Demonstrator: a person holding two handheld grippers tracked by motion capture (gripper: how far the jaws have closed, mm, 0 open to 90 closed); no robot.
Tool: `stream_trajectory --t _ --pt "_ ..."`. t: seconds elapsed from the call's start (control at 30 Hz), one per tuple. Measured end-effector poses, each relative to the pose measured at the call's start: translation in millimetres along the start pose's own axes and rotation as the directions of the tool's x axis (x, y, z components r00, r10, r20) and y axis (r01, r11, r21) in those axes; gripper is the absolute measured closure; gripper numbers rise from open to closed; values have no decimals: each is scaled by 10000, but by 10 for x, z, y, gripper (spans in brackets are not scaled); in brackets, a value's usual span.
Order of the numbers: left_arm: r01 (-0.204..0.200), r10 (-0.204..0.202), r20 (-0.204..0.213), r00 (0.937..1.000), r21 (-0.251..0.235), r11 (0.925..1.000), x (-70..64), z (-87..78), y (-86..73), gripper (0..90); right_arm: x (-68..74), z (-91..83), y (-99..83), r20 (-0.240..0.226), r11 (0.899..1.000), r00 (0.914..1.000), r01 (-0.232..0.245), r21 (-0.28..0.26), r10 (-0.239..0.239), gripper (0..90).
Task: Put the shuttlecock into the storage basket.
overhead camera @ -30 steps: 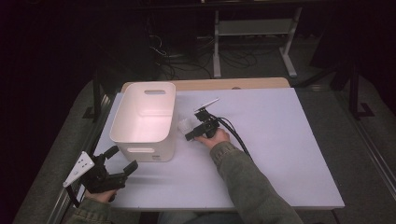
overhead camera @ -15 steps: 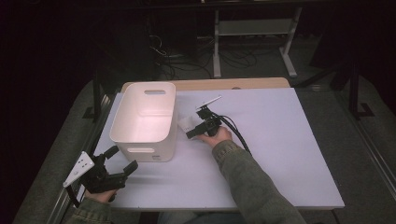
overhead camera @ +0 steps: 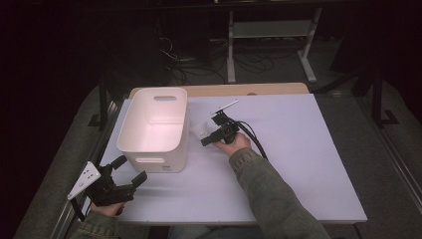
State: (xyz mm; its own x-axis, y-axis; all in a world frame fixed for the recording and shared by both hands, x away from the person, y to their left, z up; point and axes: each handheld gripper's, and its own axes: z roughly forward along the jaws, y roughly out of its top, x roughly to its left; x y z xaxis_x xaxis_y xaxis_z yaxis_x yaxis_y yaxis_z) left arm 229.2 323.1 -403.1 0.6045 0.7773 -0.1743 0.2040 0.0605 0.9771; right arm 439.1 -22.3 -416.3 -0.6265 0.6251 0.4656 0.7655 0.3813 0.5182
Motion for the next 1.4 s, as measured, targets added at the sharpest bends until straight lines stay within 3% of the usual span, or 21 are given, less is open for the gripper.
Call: stream_trajectory --t 0.87,1.2,1.4 --pt "37 -37 -27 10000 6 10000 -2 2 -1 0 17 -472 50 69 9958 9977 679 -606 -676 638" --pt "40 -40 -17 10000 -7 10000 -4 3 -2 0 122 -681 120 125 9892 9927 1205 -830 -1199 638" --pt "39 -39 -6 10000 26 10000 -6 6 -3 0 145 -765 150 66 9883 9928 1195 -949 -1195 638"
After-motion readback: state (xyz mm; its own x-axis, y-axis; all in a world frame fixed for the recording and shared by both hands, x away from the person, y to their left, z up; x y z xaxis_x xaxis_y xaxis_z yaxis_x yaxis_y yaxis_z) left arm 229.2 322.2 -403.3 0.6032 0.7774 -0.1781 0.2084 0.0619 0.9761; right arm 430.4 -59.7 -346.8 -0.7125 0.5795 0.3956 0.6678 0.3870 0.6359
